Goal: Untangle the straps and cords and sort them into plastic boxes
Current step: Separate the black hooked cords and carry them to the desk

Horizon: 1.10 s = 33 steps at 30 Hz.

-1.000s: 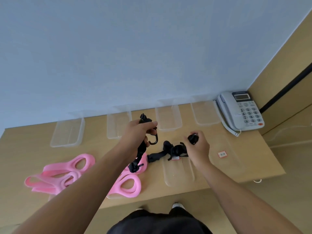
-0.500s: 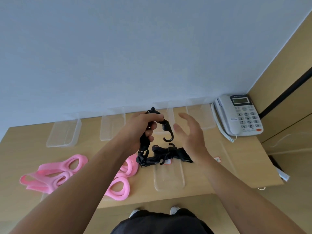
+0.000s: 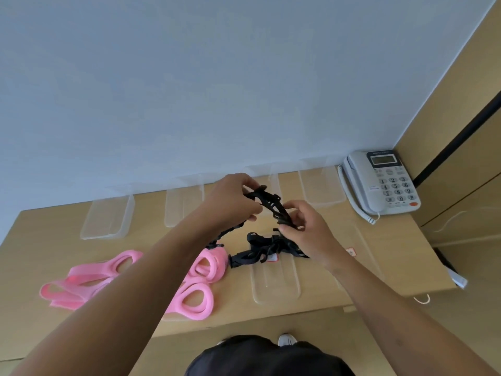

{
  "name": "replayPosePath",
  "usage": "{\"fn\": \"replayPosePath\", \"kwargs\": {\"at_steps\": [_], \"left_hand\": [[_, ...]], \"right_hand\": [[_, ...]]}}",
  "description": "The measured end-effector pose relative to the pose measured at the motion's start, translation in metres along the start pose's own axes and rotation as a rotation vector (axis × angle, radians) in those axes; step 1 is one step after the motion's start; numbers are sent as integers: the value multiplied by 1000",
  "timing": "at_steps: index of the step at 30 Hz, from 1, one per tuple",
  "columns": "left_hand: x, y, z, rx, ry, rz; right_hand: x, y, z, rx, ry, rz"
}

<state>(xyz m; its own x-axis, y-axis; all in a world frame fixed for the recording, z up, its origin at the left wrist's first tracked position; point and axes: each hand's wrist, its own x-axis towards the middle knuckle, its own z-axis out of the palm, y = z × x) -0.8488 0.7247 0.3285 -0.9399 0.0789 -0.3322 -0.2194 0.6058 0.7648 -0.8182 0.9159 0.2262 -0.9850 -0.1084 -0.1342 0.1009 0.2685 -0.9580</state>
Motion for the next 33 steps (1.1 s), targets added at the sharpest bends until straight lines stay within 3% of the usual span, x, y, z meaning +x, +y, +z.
{"fn": "replayPosePath", "kwargs": {"at_steps": [6, 11, 16, 19, 21, 25, 33], "left_hand": [[-7, 14, 10, -317, -165, 63], [-1, 8, 15, -619, -186, 13], [7, -38, 3, -473, 5, -97], [3, -79, 2, -305, -42, -172], [-4, -104, 11, -212, -97, -247], [-17, -140, 49, -83, -118, -344], [-37, -160, 99, 235, 119, -263]], "right_hand": [[-12, -4, 26, 238, -340, 94], [-22, -3, 50, 240, -384, 56], [-30, 23, 26, -43, -376, 135], [-32, 40, 3, -113, -360, 184], [-28, 51, -7, -291, -369, 173], [-19, 68, -10, -636, -338, 112], [-29, 93, 12, -901, -207, -160]]}}
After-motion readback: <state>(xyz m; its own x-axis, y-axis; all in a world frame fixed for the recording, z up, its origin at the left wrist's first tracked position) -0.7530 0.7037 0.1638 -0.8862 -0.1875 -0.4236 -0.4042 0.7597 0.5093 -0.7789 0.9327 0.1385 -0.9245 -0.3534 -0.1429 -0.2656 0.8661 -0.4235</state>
